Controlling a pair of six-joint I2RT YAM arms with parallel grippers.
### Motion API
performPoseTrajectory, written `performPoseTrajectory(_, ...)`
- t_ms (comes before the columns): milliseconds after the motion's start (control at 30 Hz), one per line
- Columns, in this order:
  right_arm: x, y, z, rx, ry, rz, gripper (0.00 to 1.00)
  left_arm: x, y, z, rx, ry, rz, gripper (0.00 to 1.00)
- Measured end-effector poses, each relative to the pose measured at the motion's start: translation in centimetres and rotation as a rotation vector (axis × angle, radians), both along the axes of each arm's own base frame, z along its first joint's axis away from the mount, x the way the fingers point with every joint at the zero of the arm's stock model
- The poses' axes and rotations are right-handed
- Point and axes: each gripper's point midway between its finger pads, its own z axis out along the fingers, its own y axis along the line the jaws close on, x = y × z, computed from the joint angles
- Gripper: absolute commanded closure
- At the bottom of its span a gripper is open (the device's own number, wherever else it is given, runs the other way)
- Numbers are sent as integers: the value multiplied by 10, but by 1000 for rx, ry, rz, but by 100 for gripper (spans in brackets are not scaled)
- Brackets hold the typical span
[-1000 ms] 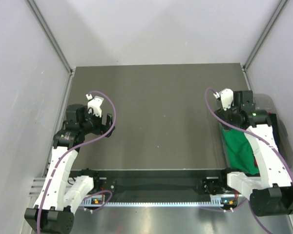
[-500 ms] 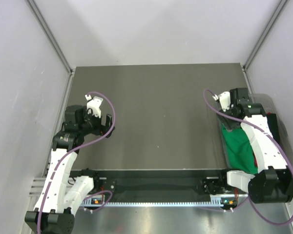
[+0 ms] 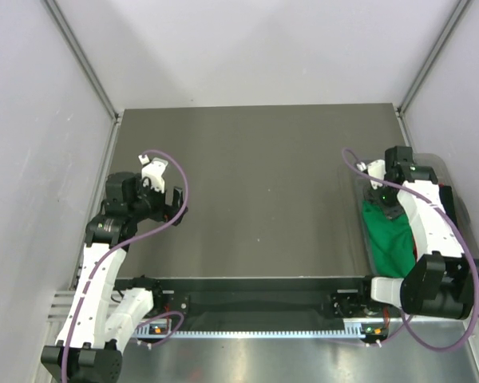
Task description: Fold and stack the t-shirts
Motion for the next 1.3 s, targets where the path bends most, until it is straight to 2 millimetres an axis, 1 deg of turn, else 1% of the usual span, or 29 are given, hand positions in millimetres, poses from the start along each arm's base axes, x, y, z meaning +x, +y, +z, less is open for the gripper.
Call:
performPoseTrajectory(33, -1, 0, -1, 7, 5, -5, 100, 0, 0, 0, 0, 0, 0, 2)
performPoseTrajectory(167, -2, 2, 2, 31, 3, 2, 100, 0, 0, 0, 0, 1, 0, 2)
performPoseTrajectory(233, 7, 6, 15, 32, -45, 28, 100, 0, 0, 0, 0, 1, 0, 2)
performPoseTrajectory(267, 13, 7, 27, 29, -88, 44, 100, 0, 0, 0, 0, 1, 1, 2)
performPoseTrajectory(300, 21, 11, 42, 29, -146, 70, 100, 0, 0, 0, -1, 2, 1, 2)
performPoseTrajectory(400, 44, 27, 102, 35, -351, 155, 100, 0, 0, -2, -2, 8, -1, 3)
performPoseTrajectory(467, 58, 44, 152, 45, -507, 231, 100, 2, 0, -4, -1, 19, -1, 3)
performPoseTrajectory(567, 78, 82, 230, 95, -737, 364, 100, 4, 1, -9, 3, 40, 7, 3)
performPoseTrajectory(667, 89, 125, 304, 197, -911, 500, 100, 7, 8, -11, 24, 46, 41, 3)
performPoseTrajectory(733, 95, 152, 349, 274, -1017, 587, 100, 11, 15, -10, 46, 43, 72, 4)
performPoseTrajectory(800, 98, 177, 380, 331, -1088, 668, 100, 15, 22, -8, 70, 35, 107, 4)
performPoseTrajectory(833, 98, 190, 390, 357, -1109, 713, 100, 17, 26, -6, 83, 30, 126, 5)
performPoseTrajectory(867, 97, 205, 396, 386, -1119, 762, 100, 19, 29, -4, 95, 25, 145, 5)
performPoseTrajectory(933, 95, 230, 397, 433, -1110, 843, 100, 23, 37, -2, 119, 16, 183, 5)
performPoseTrajectory(1000, 98, 254, 387, 476, -1067, 908, 100, 25, 43, -1, 140, 13, 212, 5)
performPoseTrajectory(1033, 101, 264, 378, 494, -1038, 932, 99, 25, 46, -2, 150, 13, 225, 5)
performPoseTrajectory(1100, 115, 280, 348, 513, -949, 957, 99, 26, 50, -3, 166, 15, 245, 5)
performPoseTrajectory(1133, 124, 286, 327, 515, -894, 959, 100, 27, 52, -3, 170, 13, 250, 5)
performPoseTrajectory(1200, 141, 294, 275, 510, -765, 942, 100, 27, 54, -2, 179, 9, 262, 5)
performPoseTrajectory(1267, 155, 297, 207, 495, -620, 909, 100, 30, 56, -2, 184, 4, 270, 5)
performPoseTrajectory(1300, 158, 297, 167, 488, -535, 888, 100, 31, 56, -2, 185, 5, 272, 4)
